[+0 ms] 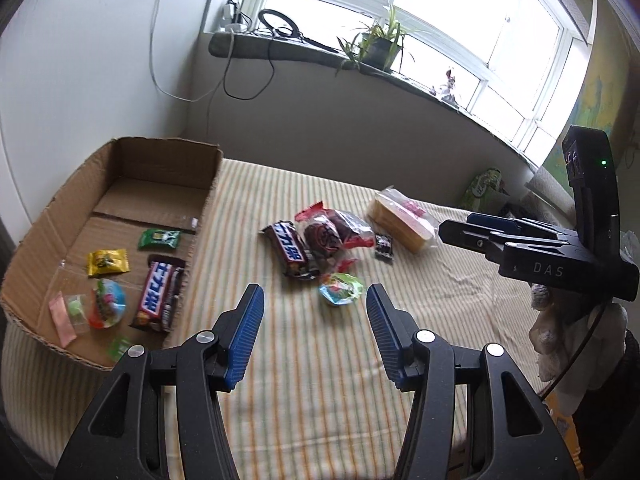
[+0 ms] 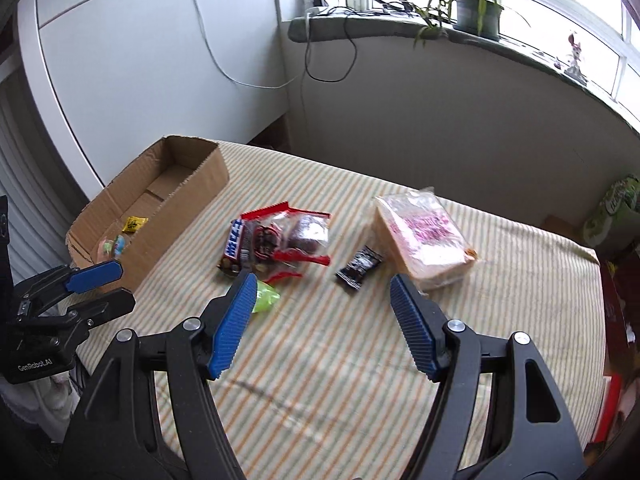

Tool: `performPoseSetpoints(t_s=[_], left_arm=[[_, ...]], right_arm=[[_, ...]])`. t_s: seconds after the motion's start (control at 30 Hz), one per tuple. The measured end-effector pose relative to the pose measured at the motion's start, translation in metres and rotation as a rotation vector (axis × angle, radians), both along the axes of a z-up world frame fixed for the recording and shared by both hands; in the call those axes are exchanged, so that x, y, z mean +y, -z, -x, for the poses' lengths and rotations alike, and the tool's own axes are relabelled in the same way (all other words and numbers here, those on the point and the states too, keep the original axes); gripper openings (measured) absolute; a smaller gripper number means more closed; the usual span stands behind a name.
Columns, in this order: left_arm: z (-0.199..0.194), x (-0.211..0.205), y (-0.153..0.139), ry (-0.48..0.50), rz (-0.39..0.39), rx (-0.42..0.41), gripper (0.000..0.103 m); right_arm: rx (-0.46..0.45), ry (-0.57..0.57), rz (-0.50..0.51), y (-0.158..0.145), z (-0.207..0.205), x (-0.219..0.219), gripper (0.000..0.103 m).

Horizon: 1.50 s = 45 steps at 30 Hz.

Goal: Organize snacks
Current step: 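Move both open tools back over the remaining snacks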

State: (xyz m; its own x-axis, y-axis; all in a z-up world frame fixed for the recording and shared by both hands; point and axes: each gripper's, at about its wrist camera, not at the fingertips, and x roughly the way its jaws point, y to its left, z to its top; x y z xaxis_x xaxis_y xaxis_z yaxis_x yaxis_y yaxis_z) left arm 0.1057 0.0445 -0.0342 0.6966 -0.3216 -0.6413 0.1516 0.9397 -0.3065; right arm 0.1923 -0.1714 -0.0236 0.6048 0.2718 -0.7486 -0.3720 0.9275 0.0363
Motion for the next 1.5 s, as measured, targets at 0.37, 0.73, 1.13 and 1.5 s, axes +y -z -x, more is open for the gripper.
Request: performPoseSetpoints(t_s=[0.37, 0.73, 1.13, 1.5], left_arm=[[-0.035, -0.035, 0.036, 0.075, 0.005, 0.068, 0.053], [-0.062, -0.054, 0.062, 0.117, -0.011, 0.145, 0.053], [-0.077, -0.055, 0.069, 0.116, -0.003, 0.165, 0.052], [-0.079, -0.078, 0.071, 0.133, -0.086, 0.145, 0.040]], right_arm=[[0.094, 0.003, -0.049, 0.045, -0.023, -0.012, 0.072], [0.157, 0.005, -0.063, 0.077, -0.055, 0.007, 0.063], [0.157, 0.093, -0.004, 0.097, -0.086, 0.023, 0.048], [0.120, 0.093, 0.090, 0.098, -0.092, 0.036, 0.027]])
